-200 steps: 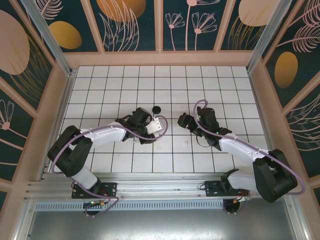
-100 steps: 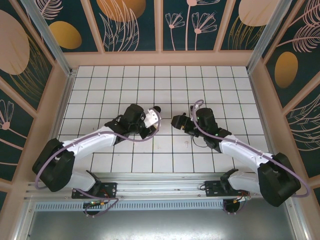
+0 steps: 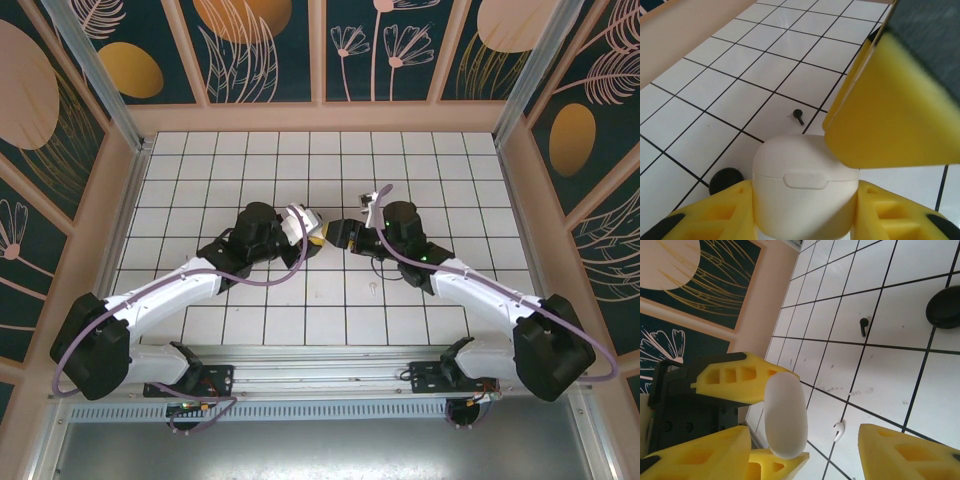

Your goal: Insert the wireless bluetooth earbuds into the charging case

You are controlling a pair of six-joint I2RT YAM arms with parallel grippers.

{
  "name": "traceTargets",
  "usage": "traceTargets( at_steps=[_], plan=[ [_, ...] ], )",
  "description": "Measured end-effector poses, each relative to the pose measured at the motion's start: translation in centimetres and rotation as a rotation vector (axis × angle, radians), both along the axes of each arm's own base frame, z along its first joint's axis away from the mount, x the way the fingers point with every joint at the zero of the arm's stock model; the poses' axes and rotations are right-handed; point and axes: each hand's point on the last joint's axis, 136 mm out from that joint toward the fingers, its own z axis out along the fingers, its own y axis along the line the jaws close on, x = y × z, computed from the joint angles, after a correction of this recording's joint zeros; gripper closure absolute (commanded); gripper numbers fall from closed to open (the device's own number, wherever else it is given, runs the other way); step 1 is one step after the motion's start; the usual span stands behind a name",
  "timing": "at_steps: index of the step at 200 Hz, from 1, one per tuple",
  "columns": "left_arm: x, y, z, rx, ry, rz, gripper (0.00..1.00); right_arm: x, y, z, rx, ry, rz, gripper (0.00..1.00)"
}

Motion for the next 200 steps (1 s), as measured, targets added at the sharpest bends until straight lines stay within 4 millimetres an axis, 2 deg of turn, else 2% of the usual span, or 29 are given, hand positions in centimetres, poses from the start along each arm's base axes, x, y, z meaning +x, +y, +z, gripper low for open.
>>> traceTargets(
  at_steps=[15,44,69,89,113,141,162,185,200],
  plan=[
    [-0.1,-0.1,0.1,-0.005,0.005,-0.003,0.7,0.0,0.1,-0.2,0.0,0.004,0.007,0.48],
    [-0.1,-0.1,0.2,-0.01,0.007,-0.005,0.7,0.0,0.5,-0.5,0.005,0.01,0.026,0.41],
    [0.0,-0.3,0.6,-0.016,0.002,-0.008,0.69,0.1,0.9,-0.5,0.001,0.01,0.039,0.42],
    [0.0,-0.3,0.8,-0.02,-0.002,-0.008,0.69,0.2,1.2,-0.3,0.004,0.001,0.054,0.51],
    [0.0,-0.4,0.7,-0.018,0.002,-0.01,0.66,0.3,1.7,0.1,0.012,-0.011,0.077,0.67],
    [0.1,-0.3,0.7,-0.02,0.006,-0.006,0.58,0.4,2.2,0.5,0.013,-0.034,0.114,0.73],
    [0.2,-0.2,0.7,-0.021,0.009,0.003,0.55,0.4,2.4,0.6,-0.008,-0.052,0.15,0.83],
    [0.4,-0.3,1.2,-0.03,0.01,0.01,0.44,0.6,2.4,1.2,-0.045,-0.095,0.193,0.92],
    [0.4,-0.5,1.9,-0.045,0.014,0.005,0.37,0.8,2.4,2.1,-0.062,-0.138,0.227,0.93]
  ],
)
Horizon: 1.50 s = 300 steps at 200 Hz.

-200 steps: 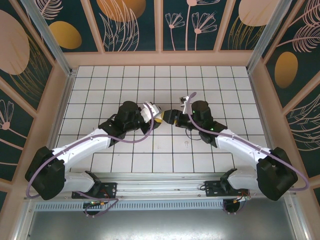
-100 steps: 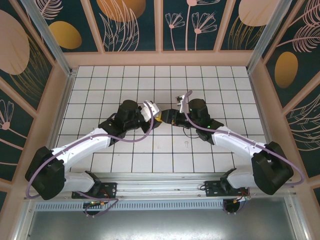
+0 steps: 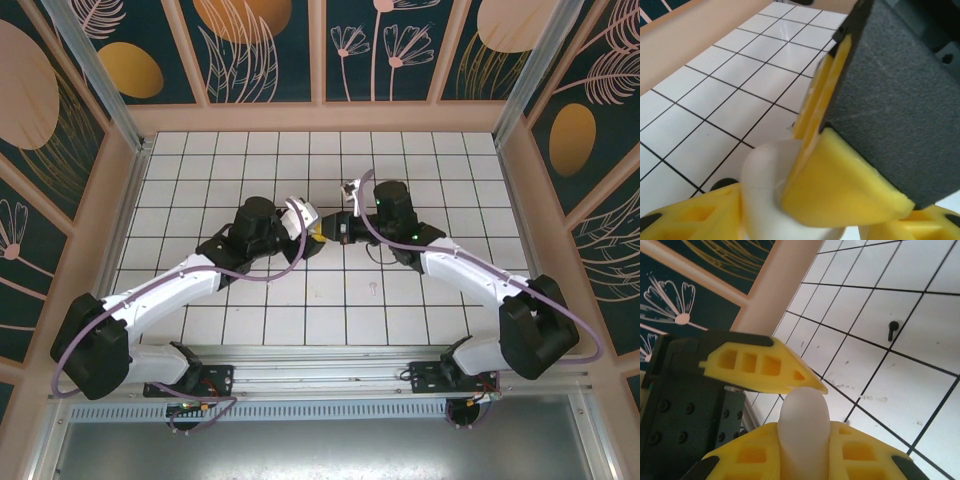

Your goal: Insert the wireless bluetooth earbuds into the charging case

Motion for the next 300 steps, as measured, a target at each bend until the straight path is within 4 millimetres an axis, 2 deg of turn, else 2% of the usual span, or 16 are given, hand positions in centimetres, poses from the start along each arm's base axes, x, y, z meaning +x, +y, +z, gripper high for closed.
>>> traceTargets(
  at_steps=[24,51,67,87,108,127,170,214,272,300],
  plan=[
    [-0.1,-0.4,1.0,-0.029,0.012,-0.012,0.27,0.5,-0.4,1.9,0.014,-0.061,0.056,0.94],
    [-0.6,-0.4,1.3,-0.073,0.068,-0.032,0.2,1.7,-2.2,3.3,0.024,-0.098,0.08,0.97],
    [-0.6,0.3,2.1,-0.122,0.1,-0.036,0.16,2.7,-3.3,4.0,-0.004,-0.133,0.073,0.98],
    [-0.5,2.0,4.1,-0.211,0.128,-0.03,0.15,2.8,-3.9,4.7,-0.039,-0.184,0.097,0.98],
    [-0.7,3.3,6.3,-0.303,0.13,-0.053,0.17,2.3,-4.1,4.6,-0.078,-0.232,0.143,0.97],
    [-1.6,3.0,7.2,-0.354,0.138,-0.113,0.18,1.5,-4.3,4.1,-0.108,-0.267,0.19,0.97],
    [-3.7,1.8,6.1,-0.404,0.192,-0.27,0.22,-0.6,-4.7,5.0,-0.127,-0.399,0.283,0.98],
    [-4.4,0.9,5.0,-0.401,0.24,-0.372,0.29,-2.2,-4.4,6.1,-0.137,-0.521,0.379,0.98],
    [-4.2,0.2,6.2,-0.4,0.213,-0.43,0.35,-4.4,-3.2,6.0,-0.13,-0.589,0.487,0.99],
    [-4.2,0.1,6.2,-0.398,0.209,-0.452,0.44,-5.0,-2.9,6.2,-0.112,-0.607,0.516,0.99]
  ],
)
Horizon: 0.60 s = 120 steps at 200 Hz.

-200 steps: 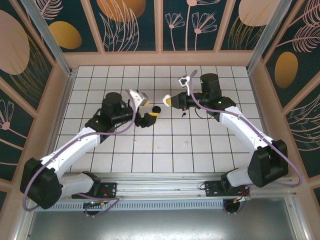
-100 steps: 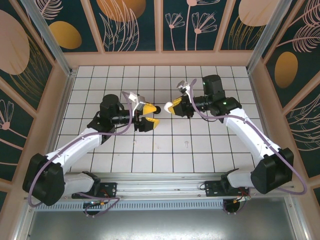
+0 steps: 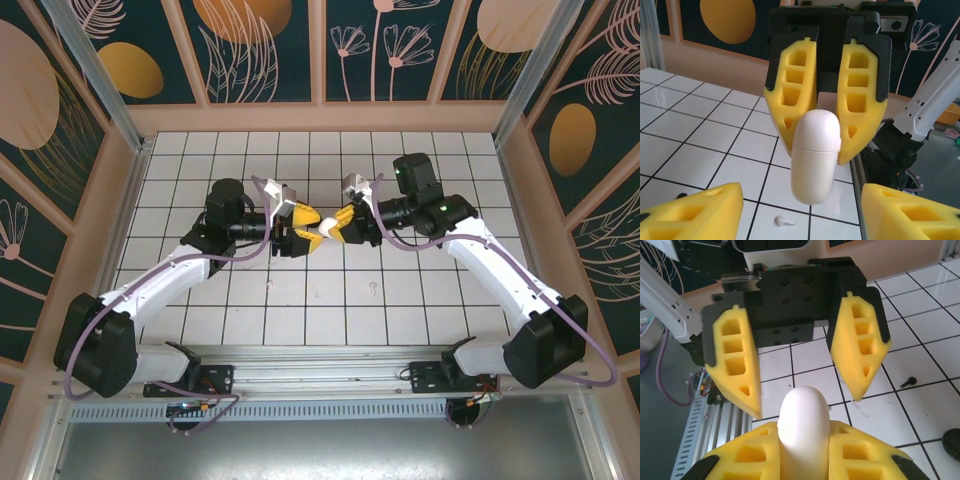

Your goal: Insert the wireless bluetooth earbuds into the charging case

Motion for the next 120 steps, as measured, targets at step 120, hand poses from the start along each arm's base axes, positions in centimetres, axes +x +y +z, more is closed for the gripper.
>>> traceTargets(
  at_steps=[120],
  plan=[
    [-0.19,-0.69,-0.08,0.004,0.016,-0.087,0.64,0.01,0.85,0.52,0.011,-0.014,0.046,0.99]
  ],
)
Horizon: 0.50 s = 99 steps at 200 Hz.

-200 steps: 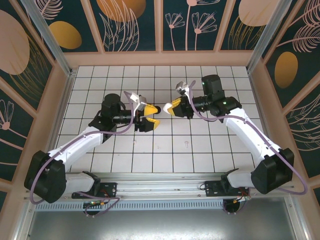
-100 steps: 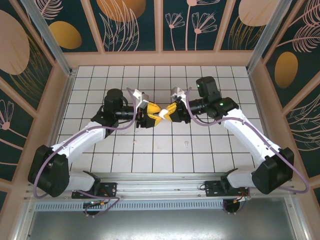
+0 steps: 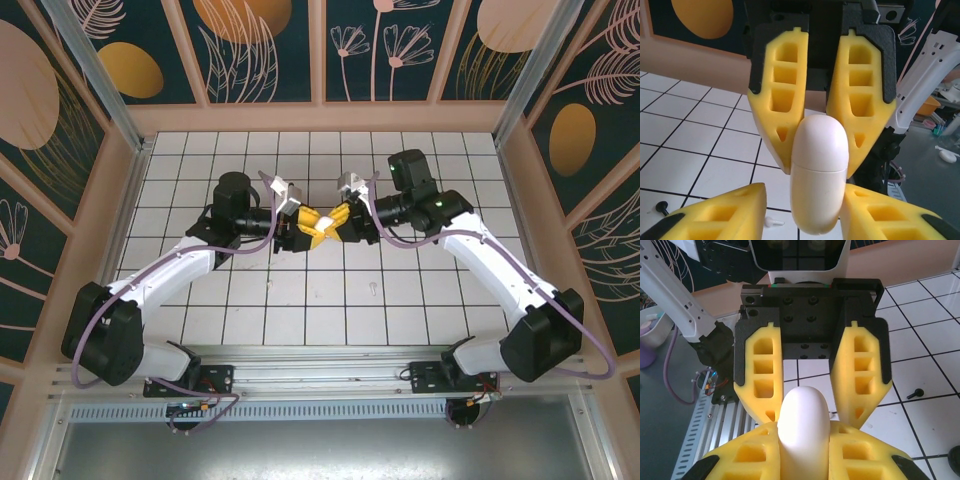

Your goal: Insert the wireless bluetooth earbuds into the charging case

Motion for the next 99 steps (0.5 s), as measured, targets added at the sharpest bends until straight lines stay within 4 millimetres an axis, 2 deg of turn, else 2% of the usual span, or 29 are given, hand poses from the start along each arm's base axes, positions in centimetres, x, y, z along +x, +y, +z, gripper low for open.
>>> traceTargets(
  at_steps=[29,57,71,86,99],
  plan=[
    [-0.3,0.01,0.06,-0.002,0.004,-0.017,0.77,0.16,0.1,-0.1,-0.007,0.007,0.003,0.99],
    [-0.42,0.06,-0.04,0.001,0.011,-0.025,0.85,0.11,0.13,-0.21,-0.01,0.018,0.01,0.99],
    [-0.4,0.1,-0.11,0.003,0.015,-0.023,0.87,0.12,0.15,-0.26,-0.015,0.023,0.015,0.86],
    [-0.37,0.14,-0.21,0.006,0.021,-0.021,0.89,0.16,0.23,-0.34,-0.016,0.029,0.02,0.59],
    [-0.25,0.13,-0.22,0.008,0.02,-0.014,0.91,0.16,0.31,-0.45,-0.016,0.046,0.021,0.51]
  ],
)
